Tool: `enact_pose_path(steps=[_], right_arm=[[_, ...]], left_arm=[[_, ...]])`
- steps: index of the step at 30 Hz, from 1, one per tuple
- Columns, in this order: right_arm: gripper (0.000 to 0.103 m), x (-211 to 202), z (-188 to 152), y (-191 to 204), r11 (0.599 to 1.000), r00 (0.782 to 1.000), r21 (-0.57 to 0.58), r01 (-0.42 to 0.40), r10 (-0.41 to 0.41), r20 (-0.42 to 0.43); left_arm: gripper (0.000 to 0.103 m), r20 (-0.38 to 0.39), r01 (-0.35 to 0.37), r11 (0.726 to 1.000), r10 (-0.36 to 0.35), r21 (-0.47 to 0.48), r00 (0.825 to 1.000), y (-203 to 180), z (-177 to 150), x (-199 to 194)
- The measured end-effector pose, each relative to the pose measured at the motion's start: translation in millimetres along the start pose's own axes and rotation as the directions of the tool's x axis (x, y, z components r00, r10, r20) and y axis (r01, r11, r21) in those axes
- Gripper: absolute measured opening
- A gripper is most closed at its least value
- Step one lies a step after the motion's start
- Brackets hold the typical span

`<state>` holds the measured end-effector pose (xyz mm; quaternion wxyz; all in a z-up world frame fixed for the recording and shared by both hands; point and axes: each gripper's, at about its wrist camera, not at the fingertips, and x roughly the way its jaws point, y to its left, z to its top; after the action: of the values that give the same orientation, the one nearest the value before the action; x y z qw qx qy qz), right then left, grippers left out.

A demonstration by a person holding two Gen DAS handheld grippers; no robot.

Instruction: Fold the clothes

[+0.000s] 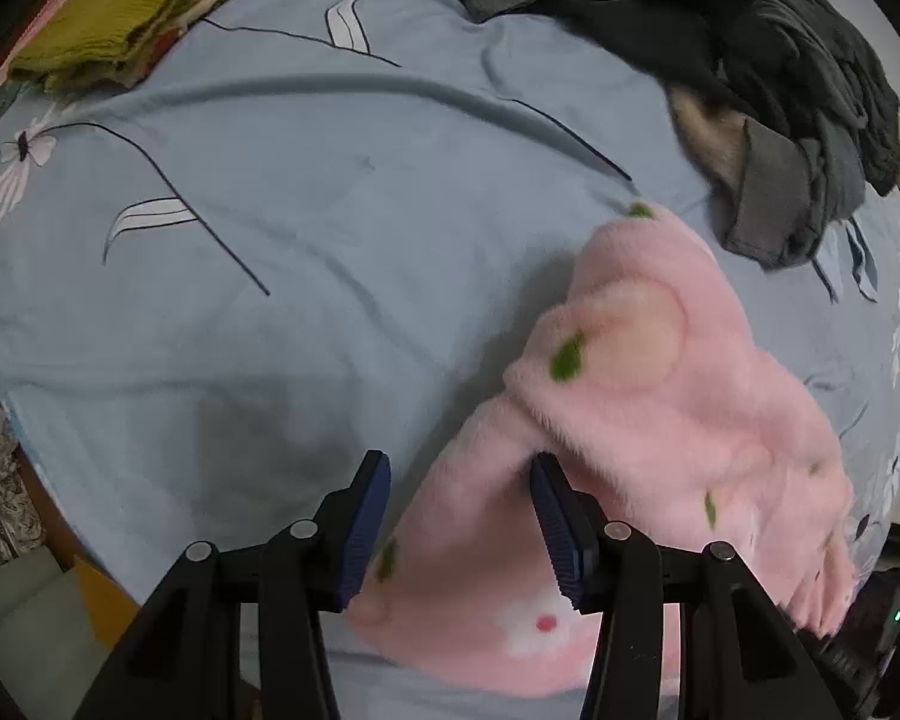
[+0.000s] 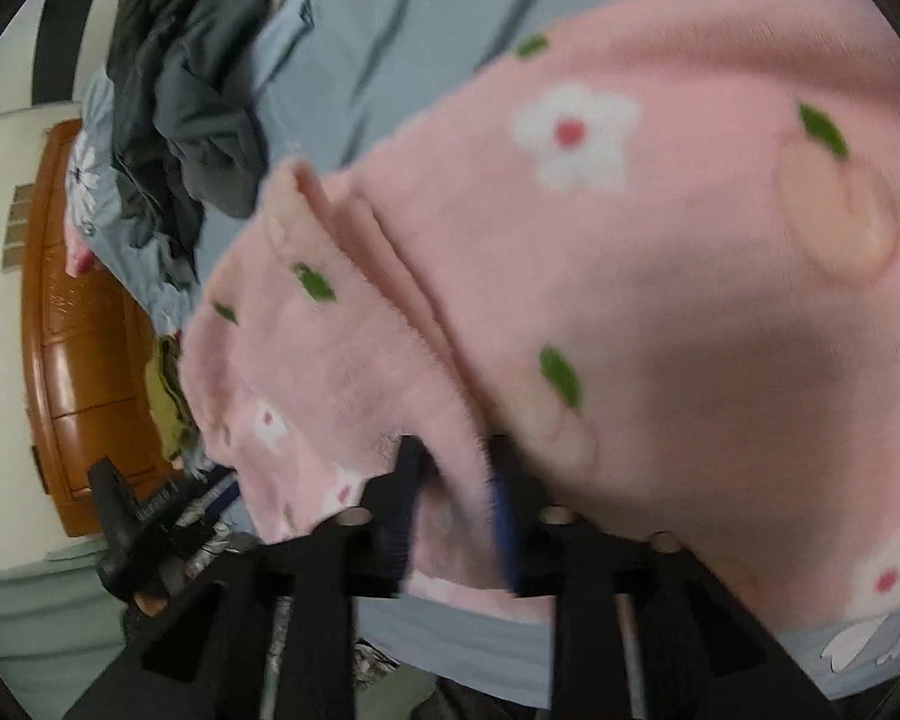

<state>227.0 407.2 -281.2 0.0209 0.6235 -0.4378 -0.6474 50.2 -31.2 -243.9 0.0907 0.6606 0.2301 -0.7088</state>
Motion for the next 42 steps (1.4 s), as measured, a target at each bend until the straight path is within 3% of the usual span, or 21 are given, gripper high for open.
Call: enact_pose_path(steps=[5,8,9,11,14,16,17,19,21,23,25,26,28,33,37,40,42], right_arm=[[0.014,-11,-9,-12,1.000,0.999,0.029,0.012,-0.013,0.030],[0.017,-46,-18,-22,0.999,0.992,0.037,-0.035,0.030,0.125],[0.021,-64,-23,-31,0.998,0.982,0.048,-0.050,0.040,0.183],[0.046,-105,-41,-64,0.992,0.950,0.121,-0.044,0.004,0.312],[0.047,-148,-67,-125,0.957,0.897,0.291,-0.007,-0.123,0.425],[0.053,-164,-82,-167,0.910,0.868,0.413,-0.034,-0.178,0.463],[0.059,-168,-85,-181,0.893,0.858,0.445,-0.063,-0.180,0.481],[0.059,-170,-85,-202,0.874,0.843,0.465,-0.138,-0.143,0.519],[0.060,-164,-76,-208,0.871,0.840,0.449,-0.200,-0.083,0.536],[0.060,-157,-67,-207,0.876,0.843,0.440,-0.196,-0.078,0.532],[0.060,-153,-60,-213,0.870,0.845,0.457,-0.183,-0.098,0.525],[0.060,-152,-58,-216,0.864,0.845,0.467,-0.187,-0.101,0.526],[0.060,-151,-56,-223,0.853,0.843,0.481,-0.204,-0.096,0.529],[0.064,-146,-51,-222,0.838,0.842,0.500,-0.219,-0.097,0.531],[0.034,-154,-53,-212,0.818,0.844,0.524,-0.236,-0.095,0.528],[0.029,-176,-52,-180,0.862,0.817,0.444,-0.244,-0.064,0.573],[0.028,-193,-44,-144,0.913,0.802,0.346,-0.217,-0.036,0.596]], left_arm=[[0.053,-0.027,-0.042,0.998,0.043,0.048,0.999,-10,12,12],[0.053,-0.010,-0.025,0.997,0.025,0.074,1.000,-14,10,-4],[0.053,0.010,-0.023,0.995,0.023,0.094,1.000,-16,7,-13],[0.053,0.058,-0.039,0.992,0.032,0.123,0.998,-21,-2,-35],[0.055,0.093,-0.008,0.987,-0.007,0.163,0.996,-33,-22,-61],[0.056,0.079,0.020,0.977,-0.038,0.210,0.996,-50,-30,-64],[0.056,0.060,0.036,0.966,-0.053,0.256,0.997,-67,-40,-59],[0.056,0.017,0.056,0.945,-0.065,0.321,0.998,-101,-58,-44],[0.056,-0.050,0.087,0.922,-0.073,0.377,0.996,-136,-79,-22],[0.056,-0.110,0.102,0.889,-0.059,0.447,0.992,-174,-102,2],[0.056,-0.120,0.053,0.855,0.011,0.516,0.993,-197,-118,21],[0.056,-0.105,-0.007,0.835,0.077,0.550,0.992,-207,-126,31],[0.056,-0.088,-0.049,0.823,0.119,0.567,0.989,-213,-130,35],[0.056,-0.091,0.016,0.873,0.033,0.488,0.995,-187,-110,1],[0.056,-0.030,0.013,0.927,-0.002,0.375,1.000,-140,-81,-41],[0.056,0.016,0.014,0.958,-0.019,0.286,1.000,-109,-49,-68],[0.056,0.047,0.021,0.976,-0.032,0.217,0.998,-88,-33,-83]])
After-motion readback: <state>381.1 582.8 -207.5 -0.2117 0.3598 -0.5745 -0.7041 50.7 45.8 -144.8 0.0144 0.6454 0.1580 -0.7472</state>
